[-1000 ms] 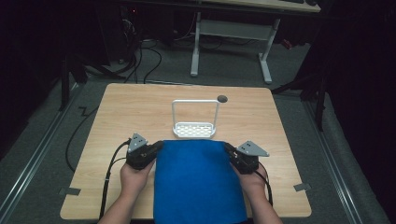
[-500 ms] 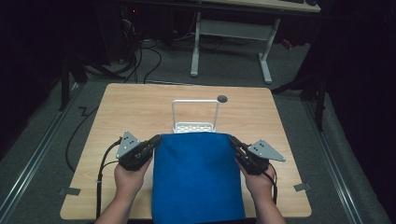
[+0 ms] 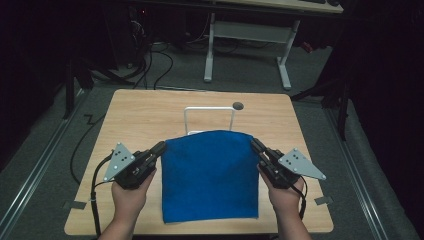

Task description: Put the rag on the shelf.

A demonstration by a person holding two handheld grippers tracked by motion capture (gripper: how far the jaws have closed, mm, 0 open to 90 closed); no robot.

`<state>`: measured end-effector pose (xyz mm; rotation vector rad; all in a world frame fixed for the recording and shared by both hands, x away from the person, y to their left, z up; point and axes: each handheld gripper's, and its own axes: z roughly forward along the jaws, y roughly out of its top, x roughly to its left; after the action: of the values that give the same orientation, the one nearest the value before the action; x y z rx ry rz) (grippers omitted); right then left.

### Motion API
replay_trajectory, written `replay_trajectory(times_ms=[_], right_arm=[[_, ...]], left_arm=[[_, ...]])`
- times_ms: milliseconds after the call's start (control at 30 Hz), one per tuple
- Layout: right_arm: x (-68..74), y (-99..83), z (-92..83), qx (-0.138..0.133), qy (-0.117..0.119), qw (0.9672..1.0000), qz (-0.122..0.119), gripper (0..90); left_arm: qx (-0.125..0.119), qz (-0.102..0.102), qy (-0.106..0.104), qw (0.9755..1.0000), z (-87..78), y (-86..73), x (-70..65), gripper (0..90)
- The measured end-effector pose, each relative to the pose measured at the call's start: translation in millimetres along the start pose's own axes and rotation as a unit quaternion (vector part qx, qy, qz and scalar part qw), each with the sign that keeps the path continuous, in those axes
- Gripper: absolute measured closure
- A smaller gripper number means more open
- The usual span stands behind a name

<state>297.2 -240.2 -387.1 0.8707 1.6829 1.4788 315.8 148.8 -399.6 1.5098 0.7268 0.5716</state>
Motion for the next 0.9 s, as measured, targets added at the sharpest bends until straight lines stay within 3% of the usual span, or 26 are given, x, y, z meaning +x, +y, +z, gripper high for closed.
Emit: replay_trajectory(times_ms=[267, 467, 700, 767, 900], right_arm=[[10.4, 21.6, -5.3, -0.044, 0.016, 0.9988, -0.016, 87.3], [16.7, 29.4, -4.5, -0.056, 0.026, 0.9979, -0.020, 87.4], [16.3, 35.3, -4.5, -0.058, 0.020, 0.9978, -0.027, 87.4], [13.1, 38.6, -4.5, -0.060, 0.013, 0.9975, -0.034, 87.4], [2.4, 41.8, -1.6, -0.050, 0.008, 0.9984, -0.024, 87.4]], left_arm=[[-0.037, 0.013, 0.015, 0.9991, -26.6, 16.7, -5.7, 88.1], [-0.043, 0.019, 0.023, 0.9987, -34.5, 21.5, -4.5, 88.2], [-0.032, 0.016, 0.024, 0.9991, -17.1, 25.5, 7.8, 88.3], [-0.028, 0.015, 0.020, 0.9993, -8.6, 28.7, 10.9, 88.3], [-0.020, 0.027, 0.017, 0.9993, 9.3, 39.3, 14.9, 88.4]])
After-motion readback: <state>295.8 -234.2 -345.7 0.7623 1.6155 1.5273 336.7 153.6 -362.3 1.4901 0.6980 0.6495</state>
